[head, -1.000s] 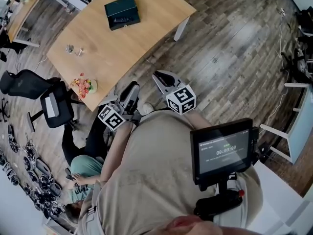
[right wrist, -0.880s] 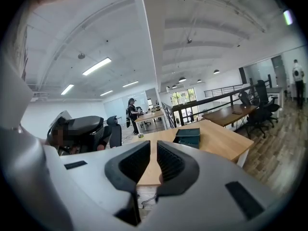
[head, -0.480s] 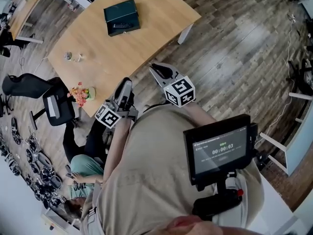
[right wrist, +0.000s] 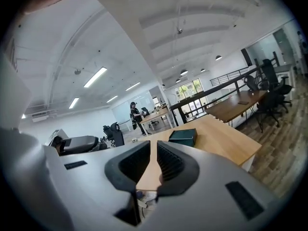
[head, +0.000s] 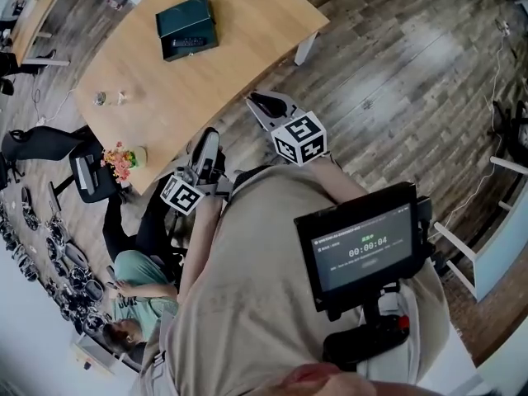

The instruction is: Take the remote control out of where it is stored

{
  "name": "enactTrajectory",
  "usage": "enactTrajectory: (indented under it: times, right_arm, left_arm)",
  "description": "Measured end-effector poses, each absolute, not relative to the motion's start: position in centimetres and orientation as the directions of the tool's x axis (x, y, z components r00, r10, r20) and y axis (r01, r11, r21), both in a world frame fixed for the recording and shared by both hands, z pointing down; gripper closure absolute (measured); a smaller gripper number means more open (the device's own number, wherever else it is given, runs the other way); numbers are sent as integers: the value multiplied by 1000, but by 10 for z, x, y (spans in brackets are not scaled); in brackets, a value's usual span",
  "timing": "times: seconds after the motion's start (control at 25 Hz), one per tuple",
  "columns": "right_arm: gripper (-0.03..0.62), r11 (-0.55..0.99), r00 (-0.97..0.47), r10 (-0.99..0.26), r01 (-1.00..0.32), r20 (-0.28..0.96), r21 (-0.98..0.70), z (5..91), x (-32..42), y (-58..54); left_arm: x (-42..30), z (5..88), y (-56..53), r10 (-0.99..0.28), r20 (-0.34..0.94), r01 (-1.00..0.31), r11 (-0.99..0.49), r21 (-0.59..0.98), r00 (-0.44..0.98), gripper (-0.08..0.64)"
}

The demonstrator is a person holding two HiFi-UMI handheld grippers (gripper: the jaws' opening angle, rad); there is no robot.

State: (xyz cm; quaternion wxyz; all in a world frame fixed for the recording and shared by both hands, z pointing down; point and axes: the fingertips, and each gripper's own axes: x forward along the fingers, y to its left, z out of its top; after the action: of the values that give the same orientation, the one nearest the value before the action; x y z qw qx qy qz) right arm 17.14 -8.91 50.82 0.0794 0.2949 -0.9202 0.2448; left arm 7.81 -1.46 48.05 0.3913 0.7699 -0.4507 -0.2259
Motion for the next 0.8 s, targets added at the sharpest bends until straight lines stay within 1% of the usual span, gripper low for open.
enactTrajectory:
  times: [0.36, 0.56, 0.64, 0.8]
  right_arm:
    - [546, 734, -842, -442, -538, 309, -414, 524, 195, -101]
    - [546, 749, -856, -405, -511, 320, -421, 534, 186, -106]
    - [546, 752, -859, -400, -507, 320, -420, 535, 178, -106]
    - [546, 719, -840, -446, -541, 309, -436, 532, 164, -108]
  left_arm:
    - [94, 490, -12, -913, 29, -540, -215, 814, 407, 453]
    - [91, 493, -15, -919, 60, -571, -191, 798, 391, 453]
    - [84, 497, -14, -920, 62, -565, -183, 804, 386, 453]
    - [62, 500, -14, -908, 71, -541, -182, 821, 413, 525]
